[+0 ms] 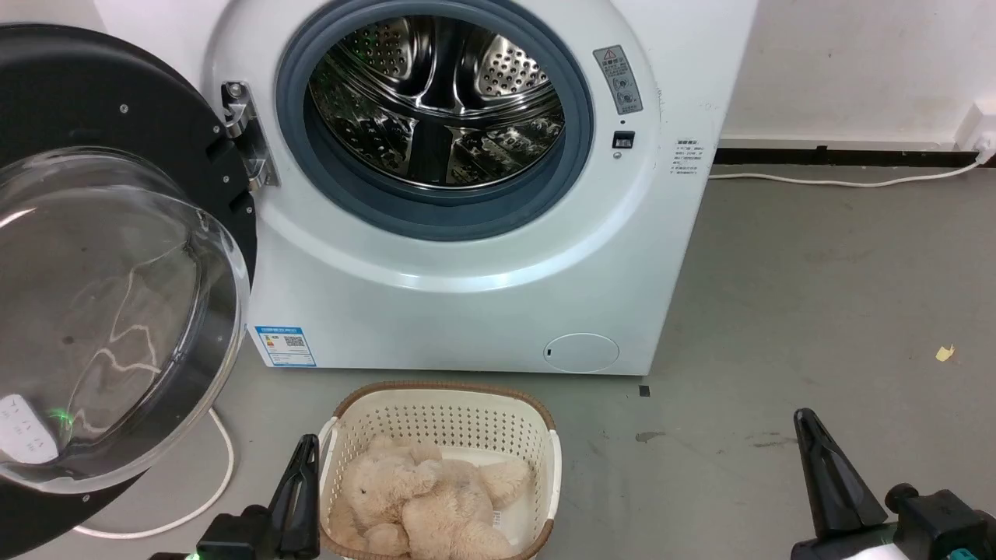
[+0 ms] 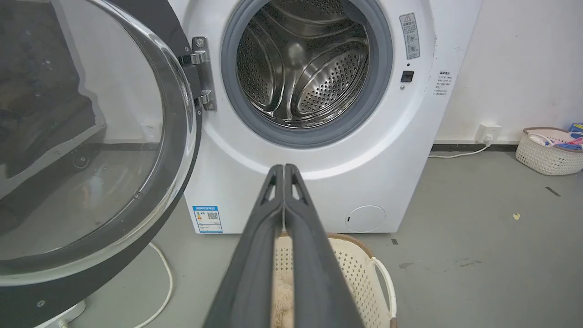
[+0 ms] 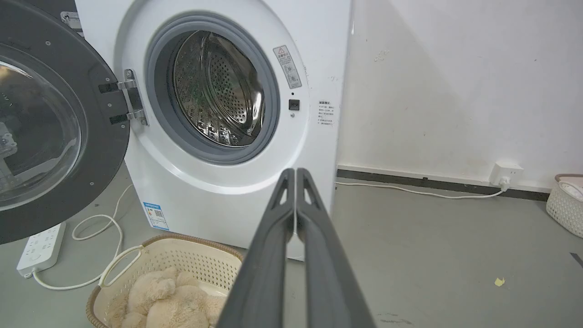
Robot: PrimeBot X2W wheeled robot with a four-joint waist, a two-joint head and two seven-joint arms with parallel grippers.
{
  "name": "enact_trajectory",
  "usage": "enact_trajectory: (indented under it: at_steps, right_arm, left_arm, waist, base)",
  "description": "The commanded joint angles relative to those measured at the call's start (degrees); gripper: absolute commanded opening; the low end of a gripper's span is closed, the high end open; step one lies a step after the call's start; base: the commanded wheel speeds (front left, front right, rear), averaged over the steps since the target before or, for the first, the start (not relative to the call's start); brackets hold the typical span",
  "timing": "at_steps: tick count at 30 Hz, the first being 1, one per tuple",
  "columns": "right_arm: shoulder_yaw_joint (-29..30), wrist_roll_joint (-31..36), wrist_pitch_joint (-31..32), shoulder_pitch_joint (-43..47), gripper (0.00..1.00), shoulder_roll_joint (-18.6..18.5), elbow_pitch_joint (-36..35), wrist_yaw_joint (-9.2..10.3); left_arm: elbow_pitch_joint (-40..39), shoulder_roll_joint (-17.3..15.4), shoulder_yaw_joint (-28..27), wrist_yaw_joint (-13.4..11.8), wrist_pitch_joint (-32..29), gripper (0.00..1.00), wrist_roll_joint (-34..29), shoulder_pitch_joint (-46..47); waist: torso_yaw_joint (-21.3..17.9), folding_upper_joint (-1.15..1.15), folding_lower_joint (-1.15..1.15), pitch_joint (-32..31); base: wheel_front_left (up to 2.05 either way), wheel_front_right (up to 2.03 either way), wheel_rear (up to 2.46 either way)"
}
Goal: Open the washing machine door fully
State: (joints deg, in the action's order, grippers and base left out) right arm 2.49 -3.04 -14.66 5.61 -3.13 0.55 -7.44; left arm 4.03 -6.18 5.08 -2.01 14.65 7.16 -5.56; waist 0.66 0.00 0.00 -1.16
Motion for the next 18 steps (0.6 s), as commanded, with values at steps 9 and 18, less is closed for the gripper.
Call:
enact_trajectory:
  at_steps: [9, 18]
  right_arm:
    - [-0.3, 0.3, 1.6, -0.6, 0.0, 0.0, -0.1, 0.0]
    - [-0.5, 0.6, 2.7, -1.0, 0.0, 0.0, -0.1, -0.01]
  left_arm:
    - [-0.4, 0.4, -0.5, 0.2, -1.6, 0.0, -0.8, 0.6]
    - [-0.7, 0.6, -0.9, 0.4, -2.7, 0.0, -1.3, 1.0]
  waist:
    - [-0.1, 0.0, 0.0, 0.1]
    - [-0.1, 0.0, 0.0, 0.2]
  base:
    - [0.0, 0.0, 0.0]
    - [0.0, 0.0, 0.0]
